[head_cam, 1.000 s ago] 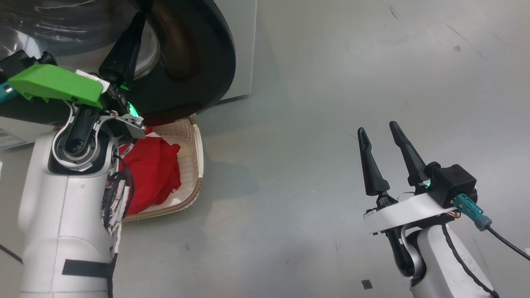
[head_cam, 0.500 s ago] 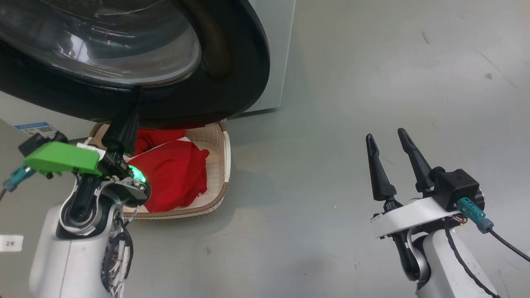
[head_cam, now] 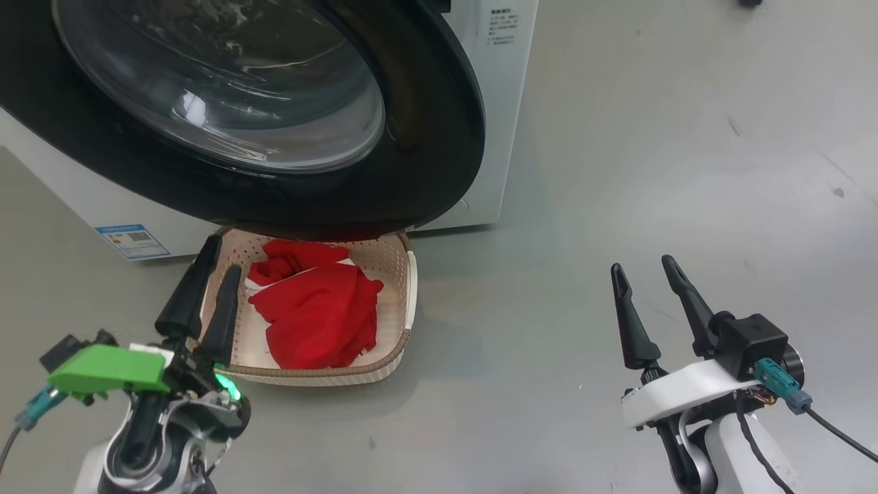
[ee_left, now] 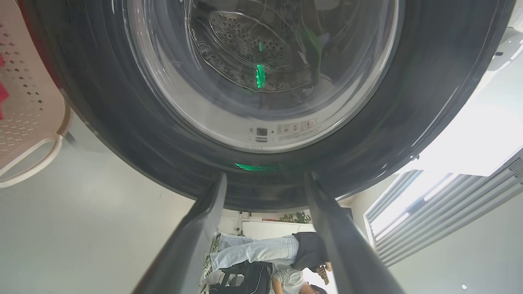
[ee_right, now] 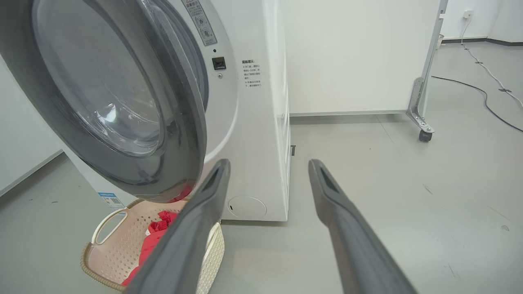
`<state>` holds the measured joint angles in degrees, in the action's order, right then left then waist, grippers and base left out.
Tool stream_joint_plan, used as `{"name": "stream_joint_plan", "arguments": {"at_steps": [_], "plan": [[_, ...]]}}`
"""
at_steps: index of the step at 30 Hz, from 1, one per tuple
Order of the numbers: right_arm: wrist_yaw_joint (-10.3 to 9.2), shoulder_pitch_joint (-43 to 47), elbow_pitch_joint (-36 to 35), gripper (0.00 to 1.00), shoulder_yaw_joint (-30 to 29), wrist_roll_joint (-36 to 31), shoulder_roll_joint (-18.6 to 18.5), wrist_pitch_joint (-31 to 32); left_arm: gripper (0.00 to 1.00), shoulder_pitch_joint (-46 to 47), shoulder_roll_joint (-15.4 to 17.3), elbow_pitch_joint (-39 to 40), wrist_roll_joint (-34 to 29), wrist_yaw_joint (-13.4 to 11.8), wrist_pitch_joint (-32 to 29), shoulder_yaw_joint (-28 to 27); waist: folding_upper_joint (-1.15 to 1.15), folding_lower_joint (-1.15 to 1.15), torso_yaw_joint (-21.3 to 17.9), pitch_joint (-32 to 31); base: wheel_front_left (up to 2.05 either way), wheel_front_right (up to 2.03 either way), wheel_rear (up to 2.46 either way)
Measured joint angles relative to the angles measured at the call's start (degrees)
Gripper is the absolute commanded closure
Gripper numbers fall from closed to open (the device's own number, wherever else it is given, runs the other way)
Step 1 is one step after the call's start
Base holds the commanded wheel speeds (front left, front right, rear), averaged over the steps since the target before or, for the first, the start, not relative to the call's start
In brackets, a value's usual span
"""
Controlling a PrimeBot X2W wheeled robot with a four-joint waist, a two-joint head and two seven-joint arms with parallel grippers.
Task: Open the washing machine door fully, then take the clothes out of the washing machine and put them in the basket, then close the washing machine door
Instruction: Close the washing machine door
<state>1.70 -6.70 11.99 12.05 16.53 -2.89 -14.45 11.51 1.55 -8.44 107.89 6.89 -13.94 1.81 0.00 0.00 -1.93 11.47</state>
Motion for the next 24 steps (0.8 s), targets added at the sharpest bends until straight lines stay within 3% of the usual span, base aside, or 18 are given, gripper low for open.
{"name": "stream_joint_plan", "arguments": {"at_steps": [8, 15, 16, 21, 24], "plan": [[0.21, 1.96, 0.37, 0.00, -0.33, -0.32, 0.02, 0.00, 0.00, -4.63, 0.47, 5.01, -13.65, 0.00, 6.14, -1.33, 0.00, 0.00, 1.26, -3.18, 0.00, 0.00, 0.00], [0.21, 2.45, -0.03, 0.00, -1.00, -0.71, 0.00, -0.01, 0.00, -4.65, 1.22, 11.62, -22.01, 0.01, 12.15, -1.63, 0.00, 0.00, 1.96, -4.10, 0.00, 0.00, 0.00], [0.21, 2.45, -0.31, 0.00, -1.09, -1.27, -0.01, 0.00, 0.00, -4.65, 2.30, 13.18, -27.24, 0.01, 14.25, -0.93, 0.00, 0.00, 2.05, -4.29, 0.00, 0.00, 0.00], [0.21, 2.47, -0.78, 0.00, -1.47, -1.62, 0.02, 0.00, 0.00, -5.02, 6.23, 15.26, -39.63, 0.02, 19.31, 0.62, 0.00, 0.00, 2.13, -4.83, 0.00, 0.00, 0.00], [0.21, 2.65, -1.10, 0.00, -1.83, -1.64, 0.00, 0.00, 0.00, -7.18, 10.16, 14.62, -50.70, 0.03, 22.19, 2.02, 0.00, 0.00, 2.16, -5.30, 0.00, 0.00, 0.00]]}}
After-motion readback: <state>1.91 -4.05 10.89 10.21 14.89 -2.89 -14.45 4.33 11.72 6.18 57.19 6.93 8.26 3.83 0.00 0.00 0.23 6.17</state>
